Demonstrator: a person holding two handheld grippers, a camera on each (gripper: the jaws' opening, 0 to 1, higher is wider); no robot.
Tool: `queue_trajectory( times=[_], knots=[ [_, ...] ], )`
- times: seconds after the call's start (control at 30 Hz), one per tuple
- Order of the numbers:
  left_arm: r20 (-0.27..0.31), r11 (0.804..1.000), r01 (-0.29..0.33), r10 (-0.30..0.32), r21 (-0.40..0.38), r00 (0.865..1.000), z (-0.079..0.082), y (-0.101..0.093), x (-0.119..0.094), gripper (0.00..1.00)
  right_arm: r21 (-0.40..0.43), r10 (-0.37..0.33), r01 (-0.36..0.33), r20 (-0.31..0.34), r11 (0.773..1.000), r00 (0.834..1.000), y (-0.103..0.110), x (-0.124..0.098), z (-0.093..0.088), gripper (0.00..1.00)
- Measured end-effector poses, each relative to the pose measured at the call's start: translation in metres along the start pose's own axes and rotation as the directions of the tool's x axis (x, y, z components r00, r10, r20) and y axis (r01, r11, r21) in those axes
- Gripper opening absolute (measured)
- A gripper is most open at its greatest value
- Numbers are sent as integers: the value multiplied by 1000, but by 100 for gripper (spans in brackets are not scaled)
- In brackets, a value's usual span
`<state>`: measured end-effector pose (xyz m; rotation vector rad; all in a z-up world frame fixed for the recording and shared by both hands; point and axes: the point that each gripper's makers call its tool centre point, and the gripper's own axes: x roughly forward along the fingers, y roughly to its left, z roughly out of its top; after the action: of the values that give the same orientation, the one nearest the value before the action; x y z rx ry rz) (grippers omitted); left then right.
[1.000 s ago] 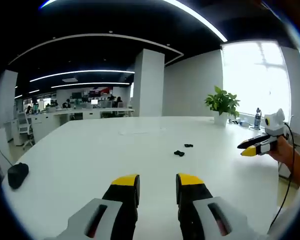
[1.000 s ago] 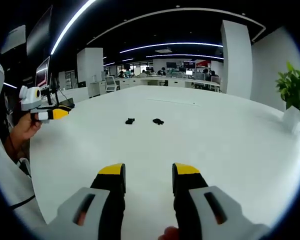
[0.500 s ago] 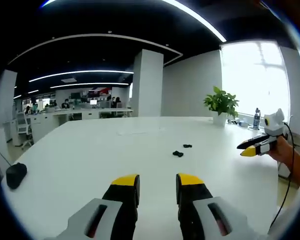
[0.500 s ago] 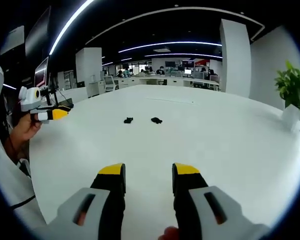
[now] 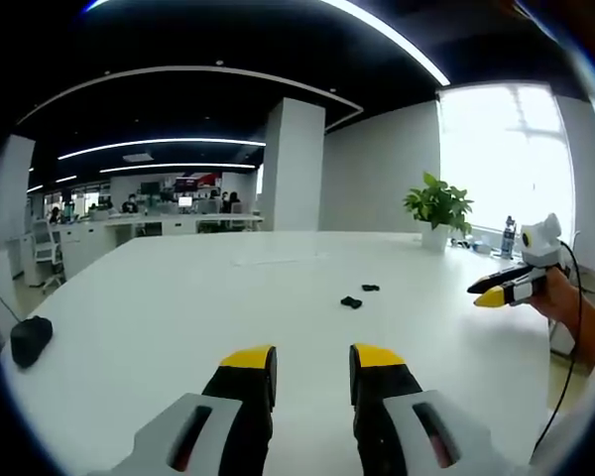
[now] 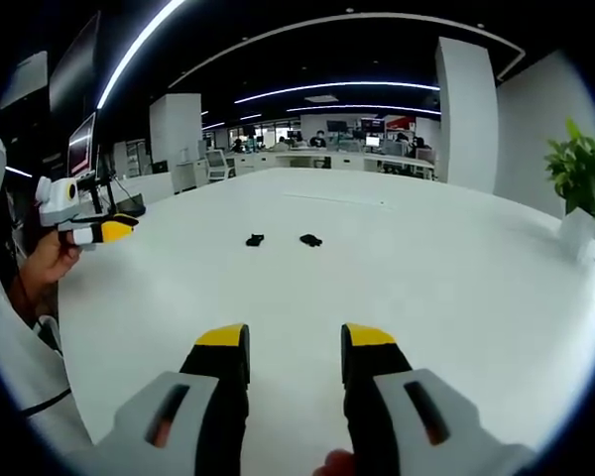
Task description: Snap the two parts of the plastic buckle together until the buckle closes and remains connected.
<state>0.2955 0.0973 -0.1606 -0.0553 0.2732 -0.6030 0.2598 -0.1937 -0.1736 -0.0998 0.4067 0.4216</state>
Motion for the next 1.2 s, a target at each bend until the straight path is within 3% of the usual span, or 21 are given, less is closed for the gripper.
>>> queue_trajectory(
  times=[1.2],
  knots=[
    [-5, 1000, 6, -6, 11, 1000, 0, -1, 0, 29, -3, -5, 5, -14, 1000, 1000, -1, 3, -1, 36]
  ],
)
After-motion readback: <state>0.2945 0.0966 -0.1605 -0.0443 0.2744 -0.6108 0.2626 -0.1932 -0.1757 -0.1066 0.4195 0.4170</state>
